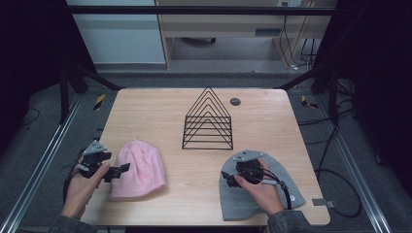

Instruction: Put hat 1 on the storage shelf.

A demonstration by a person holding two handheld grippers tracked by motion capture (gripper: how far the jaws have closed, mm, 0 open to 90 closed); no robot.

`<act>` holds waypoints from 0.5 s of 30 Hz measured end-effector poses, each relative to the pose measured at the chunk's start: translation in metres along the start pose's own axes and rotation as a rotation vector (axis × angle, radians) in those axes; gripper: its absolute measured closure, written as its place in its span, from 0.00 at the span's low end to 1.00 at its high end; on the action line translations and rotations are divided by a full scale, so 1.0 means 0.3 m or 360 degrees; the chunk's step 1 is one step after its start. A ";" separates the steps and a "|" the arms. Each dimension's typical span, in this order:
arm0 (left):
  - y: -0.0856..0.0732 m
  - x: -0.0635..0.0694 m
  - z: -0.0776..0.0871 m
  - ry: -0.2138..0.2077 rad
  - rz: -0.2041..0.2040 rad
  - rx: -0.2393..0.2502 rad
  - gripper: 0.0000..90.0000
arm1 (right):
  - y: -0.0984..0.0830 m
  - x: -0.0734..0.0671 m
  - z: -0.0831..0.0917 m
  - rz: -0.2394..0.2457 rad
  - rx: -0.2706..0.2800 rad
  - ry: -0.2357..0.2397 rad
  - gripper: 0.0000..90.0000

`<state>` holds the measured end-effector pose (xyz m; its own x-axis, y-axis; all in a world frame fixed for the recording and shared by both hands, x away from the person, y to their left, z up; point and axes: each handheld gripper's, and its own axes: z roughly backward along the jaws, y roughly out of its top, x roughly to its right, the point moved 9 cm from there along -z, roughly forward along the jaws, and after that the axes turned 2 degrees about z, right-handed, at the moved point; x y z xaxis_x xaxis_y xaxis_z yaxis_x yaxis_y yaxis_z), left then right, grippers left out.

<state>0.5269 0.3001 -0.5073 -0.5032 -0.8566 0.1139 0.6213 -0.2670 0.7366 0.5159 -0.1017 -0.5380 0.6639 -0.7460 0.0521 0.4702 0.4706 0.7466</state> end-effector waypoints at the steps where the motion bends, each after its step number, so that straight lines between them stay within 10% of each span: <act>1: 0.000 0.000 0.000 0.0000 0.0000 0.0000 0.07 | 0.000 0.000 0.000 0.0000 0.0000 0.0000 0.21; 9: 0.107 -0.031 -0.020 -0.0027 -0.0145 -0.0142 0.09 | -0.008 0.001 0.004 -0.0010 -0.0010 -0.0004 0.21; 15: 0.182 -0.085 -0.069 -0.0013 -0.0129 -0.0198 0.11 | -0.010 0.006 0.002 -0.0028 -0.0007 -0.0006 0.22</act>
<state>0.5861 0.2981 -0.4839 -0.5595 -0.8264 0.0630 0.6477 -0.3885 0.6554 0.5152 -0.1047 -0.5399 0.6530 -0.7562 0.0415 0.4845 0.4593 0.7445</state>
